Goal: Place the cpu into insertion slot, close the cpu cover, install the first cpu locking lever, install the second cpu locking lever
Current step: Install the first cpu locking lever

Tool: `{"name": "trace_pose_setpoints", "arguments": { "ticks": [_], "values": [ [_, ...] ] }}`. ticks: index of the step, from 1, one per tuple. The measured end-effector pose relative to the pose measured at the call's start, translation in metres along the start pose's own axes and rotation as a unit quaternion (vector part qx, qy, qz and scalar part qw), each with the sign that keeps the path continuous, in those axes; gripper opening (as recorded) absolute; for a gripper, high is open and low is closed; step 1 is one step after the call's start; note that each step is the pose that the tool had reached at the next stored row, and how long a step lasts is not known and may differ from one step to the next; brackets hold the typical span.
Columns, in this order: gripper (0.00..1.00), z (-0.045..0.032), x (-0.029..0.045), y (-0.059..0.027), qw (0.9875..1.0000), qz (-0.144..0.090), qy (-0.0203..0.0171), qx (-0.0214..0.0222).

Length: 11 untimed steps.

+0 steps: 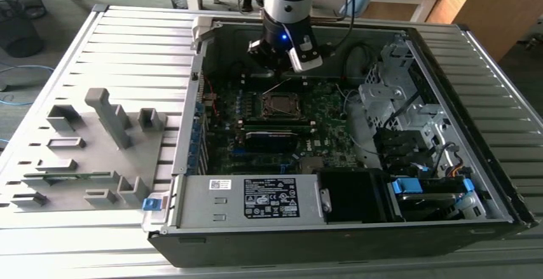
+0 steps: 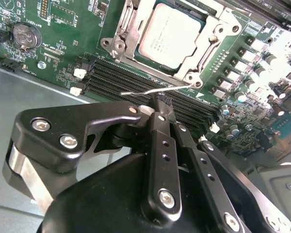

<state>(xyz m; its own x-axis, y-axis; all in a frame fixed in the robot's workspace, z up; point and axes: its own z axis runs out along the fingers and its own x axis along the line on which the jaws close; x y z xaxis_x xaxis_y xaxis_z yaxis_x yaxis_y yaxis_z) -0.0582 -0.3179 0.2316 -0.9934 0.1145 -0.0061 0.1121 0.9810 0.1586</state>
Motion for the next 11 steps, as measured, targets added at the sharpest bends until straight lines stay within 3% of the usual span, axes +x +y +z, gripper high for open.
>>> {"name": "trace_pose_setpoints", "arguments": {
  "ticks": [11],
  "values": [
    [0.11,0.0052,-0.0005,0.0029,1.0000,0.000,0.0000,-0.0001]
  ]
}}
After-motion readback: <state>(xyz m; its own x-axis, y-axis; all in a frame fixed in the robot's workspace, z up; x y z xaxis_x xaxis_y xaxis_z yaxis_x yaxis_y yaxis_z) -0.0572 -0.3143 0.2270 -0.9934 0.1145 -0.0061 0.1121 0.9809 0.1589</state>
